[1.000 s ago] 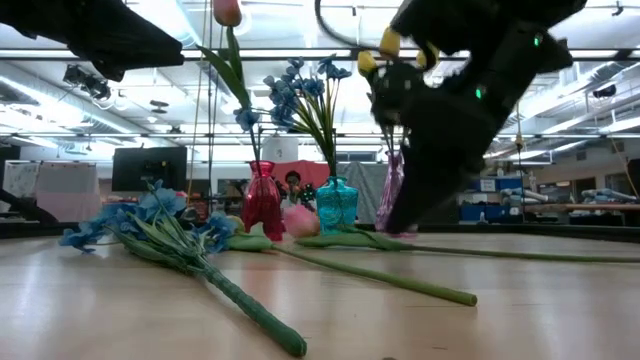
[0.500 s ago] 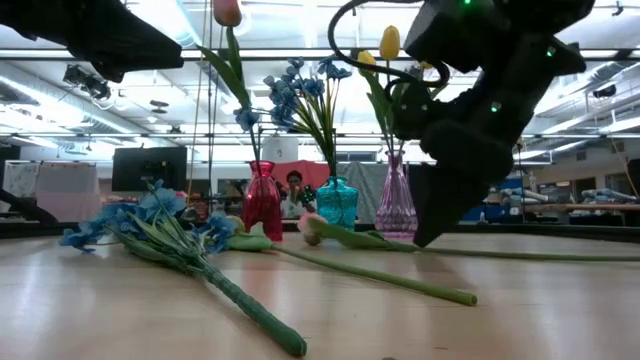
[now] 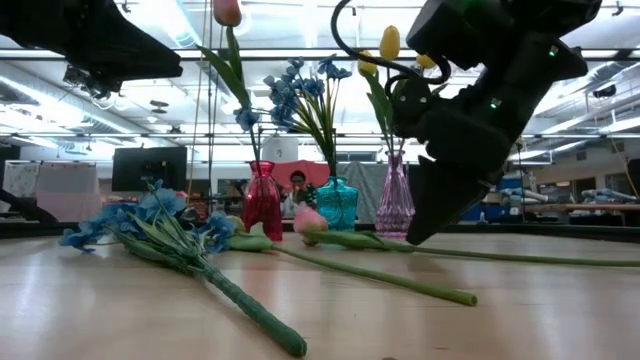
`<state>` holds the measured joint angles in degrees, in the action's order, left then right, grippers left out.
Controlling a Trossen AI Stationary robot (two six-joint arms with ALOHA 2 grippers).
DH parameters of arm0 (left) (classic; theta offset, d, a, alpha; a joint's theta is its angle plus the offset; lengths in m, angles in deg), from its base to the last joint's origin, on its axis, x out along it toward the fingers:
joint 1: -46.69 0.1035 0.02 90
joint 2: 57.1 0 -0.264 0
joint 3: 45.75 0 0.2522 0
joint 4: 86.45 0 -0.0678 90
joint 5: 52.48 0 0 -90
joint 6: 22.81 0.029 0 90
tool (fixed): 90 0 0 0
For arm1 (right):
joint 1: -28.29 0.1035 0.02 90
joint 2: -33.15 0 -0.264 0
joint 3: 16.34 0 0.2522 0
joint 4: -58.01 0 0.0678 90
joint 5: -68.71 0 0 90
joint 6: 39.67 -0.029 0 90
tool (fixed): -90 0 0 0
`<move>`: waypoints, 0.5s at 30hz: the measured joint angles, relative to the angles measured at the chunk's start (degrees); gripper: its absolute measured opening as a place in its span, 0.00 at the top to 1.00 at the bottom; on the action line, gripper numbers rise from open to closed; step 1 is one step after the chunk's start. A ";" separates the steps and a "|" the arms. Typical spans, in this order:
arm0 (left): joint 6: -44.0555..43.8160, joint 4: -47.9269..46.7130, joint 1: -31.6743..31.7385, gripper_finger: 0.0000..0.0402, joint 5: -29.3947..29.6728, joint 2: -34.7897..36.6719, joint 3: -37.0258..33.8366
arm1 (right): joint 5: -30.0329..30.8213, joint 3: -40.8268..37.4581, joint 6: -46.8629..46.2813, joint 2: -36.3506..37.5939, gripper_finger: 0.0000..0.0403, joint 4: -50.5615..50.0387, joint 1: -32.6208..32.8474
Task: Sort flowers into vase by color
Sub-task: Put the pink flower into the red vase
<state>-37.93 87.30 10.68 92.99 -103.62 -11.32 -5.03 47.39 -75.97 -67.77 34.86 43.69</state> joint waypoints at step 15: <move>0.05 0.01 0.00 0.61 0.12 0.00 -0.02 | -2.10 0.28 -0.61 -2.00 0.79 -1.26 1.57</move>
<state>-37.88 87.31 10.68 93.11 -103.62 -11.34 -7.13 47.68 -76.58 -69.78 33.60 45.26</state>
